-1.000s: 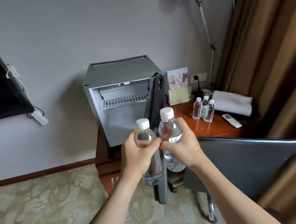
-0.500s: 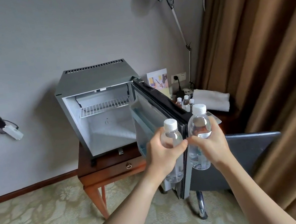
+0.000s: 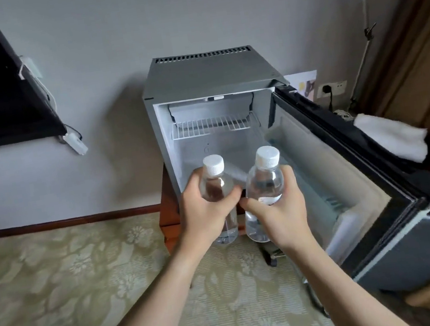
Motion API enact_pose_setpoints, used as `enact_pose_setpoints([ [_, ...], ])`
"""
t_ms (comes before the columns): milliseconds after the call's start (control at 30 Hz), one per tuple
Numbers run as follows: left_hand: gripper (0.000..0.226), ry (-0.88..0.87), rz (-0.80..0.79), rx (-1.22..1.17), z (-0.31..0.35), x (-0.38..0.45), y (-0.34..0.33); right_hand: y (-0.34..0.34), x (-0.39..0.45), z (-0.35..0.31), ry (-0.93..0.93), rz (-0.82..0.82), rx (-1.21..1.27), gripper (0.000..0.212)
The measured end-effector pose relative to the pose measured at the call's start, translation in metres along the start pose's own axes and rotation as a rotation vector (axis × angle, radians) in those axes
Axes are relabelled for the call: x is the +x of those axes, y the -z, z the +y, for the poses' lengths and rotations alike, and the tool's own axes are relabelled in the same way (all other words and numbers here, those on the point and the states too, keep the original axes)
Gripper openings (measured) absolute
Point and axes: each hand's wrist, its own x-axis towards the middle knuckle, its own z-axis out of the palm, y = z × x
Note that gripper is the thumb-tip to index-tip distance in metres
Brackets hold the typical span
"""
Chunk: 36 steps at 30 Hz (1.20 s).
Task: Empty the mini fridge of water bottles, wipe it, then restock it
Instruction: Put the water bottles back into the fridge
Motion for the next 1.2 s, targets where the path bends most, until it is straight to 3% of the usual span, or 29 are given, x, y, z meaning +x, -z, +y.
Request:
enact_pose_setpoints([
  [267,0.038,0.043,0.050,0.084,-0.097,0.107,0.032,-0.103,0.096,0.058,-0.163,-0.072,-0.009,0.040],
  [600,0.049,0.156,0.075,0.070,-0.246,0.198,-0.012,-0.167,0.192,0.200,-0.231,0.007,-0.046,0.039],
  [800,0.061,0.200,0.157,0.047,-0.349,0.222,-0.044,-0.200,0.228,0.310,-0.247,-0.029,-0.141,0.057],
  [1000,0.064,0.106,0.199,0.090,-0.397,0.229,-0.049,-0.220,0.248,0.360,-0.194,-0.022,-0.089,0.064],
  [1200,0.054,0.115,0.070,0.151,-0.432,0.205,-0.053,-0.231,0.248,0.385,-0.152,-0.083,-0.009,0.066],
])
